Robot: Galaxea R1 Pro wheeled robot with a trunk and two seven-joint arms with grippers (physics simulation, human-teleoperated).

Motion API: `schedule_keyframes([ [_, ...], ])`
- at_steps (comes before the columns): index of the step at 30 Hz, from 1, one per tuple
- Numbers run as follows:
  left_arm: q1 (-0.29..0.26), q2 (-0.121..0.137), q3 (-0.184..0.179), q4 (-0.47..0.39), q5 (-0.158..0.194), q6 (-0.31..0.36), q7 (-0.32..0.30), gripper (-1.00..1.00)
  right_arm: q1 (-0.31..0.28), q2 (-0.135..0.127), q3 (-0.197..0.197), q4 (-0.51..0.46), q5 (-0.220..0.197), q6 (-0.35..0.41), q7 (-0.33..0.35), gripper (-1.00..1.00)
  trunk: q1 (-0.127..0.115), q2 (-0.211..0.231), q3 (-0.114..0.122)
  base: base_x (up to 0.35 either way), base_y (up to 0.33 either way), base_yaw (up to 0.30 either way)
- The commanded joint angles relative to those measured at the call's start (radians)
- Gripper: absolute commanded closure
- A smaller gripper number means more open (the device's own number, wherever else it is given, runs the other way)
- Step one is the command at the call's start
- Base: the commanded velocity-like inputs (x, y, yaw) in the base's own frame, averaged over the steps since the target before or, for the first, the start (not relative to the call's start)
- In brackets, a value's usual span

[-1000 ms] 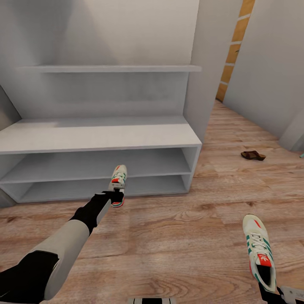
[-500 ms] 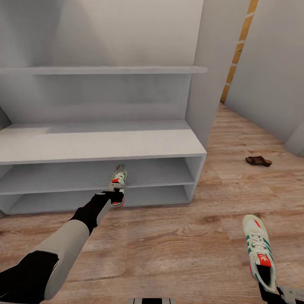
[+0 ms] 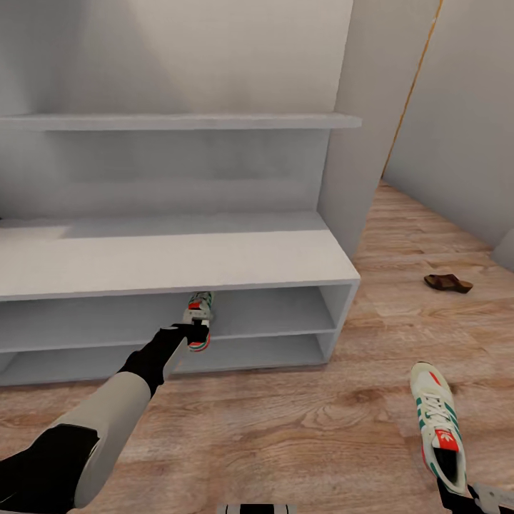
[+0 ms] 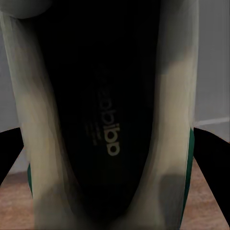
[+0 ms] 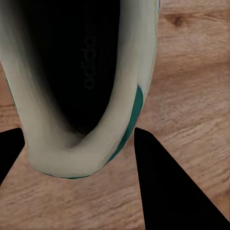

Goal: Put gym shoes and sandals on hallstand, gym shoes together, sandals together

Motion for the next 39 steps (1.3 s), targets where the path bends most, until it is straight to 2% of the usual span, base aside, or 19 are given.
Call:
schedule_keyframes([
  [1,0.000,0.001,-0.006,-0.002,0.009,0.005,0.005,1.00,-0.001,0.001,-0.006,0.000,0.008,-0.006,0.007,1.00,0.000,0.000,-0.001,0.039,0.000,0.000],
  [6,0.000,0.001,-0.001,0.000,0.009,-0.025,0.005,1.00,-0.001,0.001,-0.006,0.000,0.008,-0.006,0.007,1.00,0.000,0.000,-0.001,0.163,0.000,0.000],
  [39,0.001,0.001,0.001,0.000,0.008,-0.027,0.005,1.00,-0.001,0.001,-0.006,0.001,0.009,-0.006,0.007,1.00,0.000,0.000,-0.001,0.099,0.000,0.000],
])
